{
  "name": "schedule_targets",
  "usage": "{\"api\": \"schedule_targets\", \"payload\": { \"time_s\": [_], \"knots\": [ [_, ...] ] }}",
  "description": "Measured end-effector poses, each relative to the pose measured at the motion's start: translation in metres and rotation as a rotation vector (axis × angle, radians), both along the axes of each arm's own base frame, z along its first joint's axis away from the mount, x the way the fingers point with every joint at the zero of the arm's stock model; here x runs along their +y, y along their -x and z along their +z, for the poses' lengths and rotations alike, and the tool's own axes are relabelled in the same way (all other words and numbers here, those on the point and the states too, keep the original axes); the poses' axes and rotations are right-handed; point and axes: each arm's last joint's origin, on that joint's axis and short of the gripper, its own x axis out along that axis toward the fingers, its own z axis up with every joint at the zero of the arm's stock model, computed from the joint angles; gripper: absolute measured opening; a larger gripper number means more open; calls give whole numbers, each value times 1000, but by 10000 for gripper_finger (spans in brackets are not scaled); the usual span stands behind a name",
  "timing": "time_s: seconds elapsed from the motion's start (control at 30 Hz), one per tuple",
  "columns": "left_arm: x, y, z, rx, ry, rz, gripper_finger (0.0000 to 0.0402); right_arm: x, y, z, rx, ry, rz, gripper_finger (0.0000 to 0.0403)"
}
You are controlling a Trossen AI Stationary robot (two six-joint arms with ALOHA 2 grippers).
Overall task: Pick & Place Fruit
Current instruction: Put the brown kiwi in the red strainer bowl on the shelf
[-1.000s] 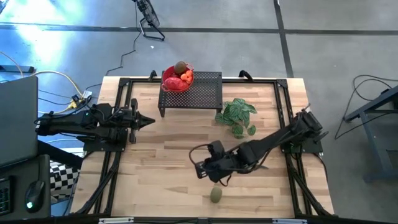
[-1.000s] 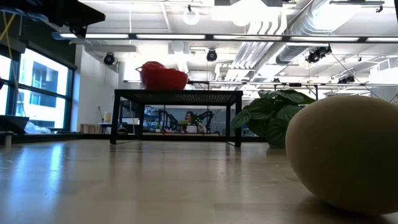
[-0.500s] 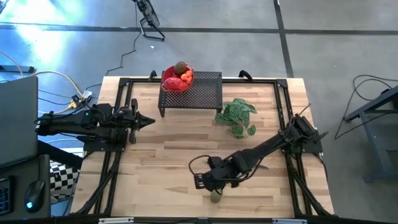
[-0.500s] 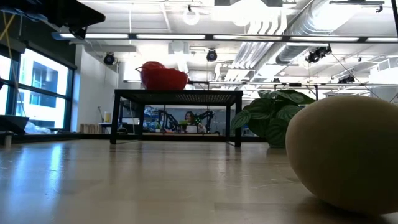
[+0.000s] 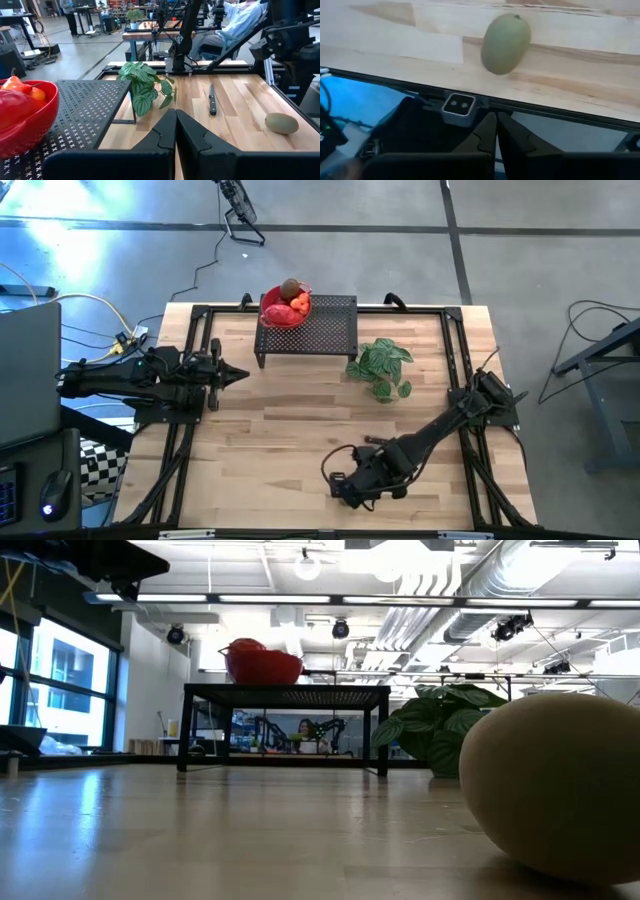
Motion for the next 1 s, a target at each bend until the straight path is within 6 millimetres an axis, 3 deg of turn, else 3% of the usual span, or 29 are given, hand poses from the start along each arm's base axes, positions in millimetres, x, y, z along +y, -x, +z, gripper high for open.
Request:
{"api": "schedule_targets", "payload": {
  "time_s": [0.17, 0.43, 0.57, 1.0],
  "knots": [
    [0, 0, 0, 3, 0, 0, 0, -2, 3, -6, 36, 30, 0, 66],
    [0, 0, 0, 3, 0, 0, 0, -5, 2, -22, -7, 92, -35, 209],
    [0, 0, 0, 3, 0, 0, 0, -7, 4, -31, 14, 107, -75, 259],
    [0, 0, -1, 4, -2, 0, 0, -8, 5, -65, -24, 72, -158, 280]
  ]
}}
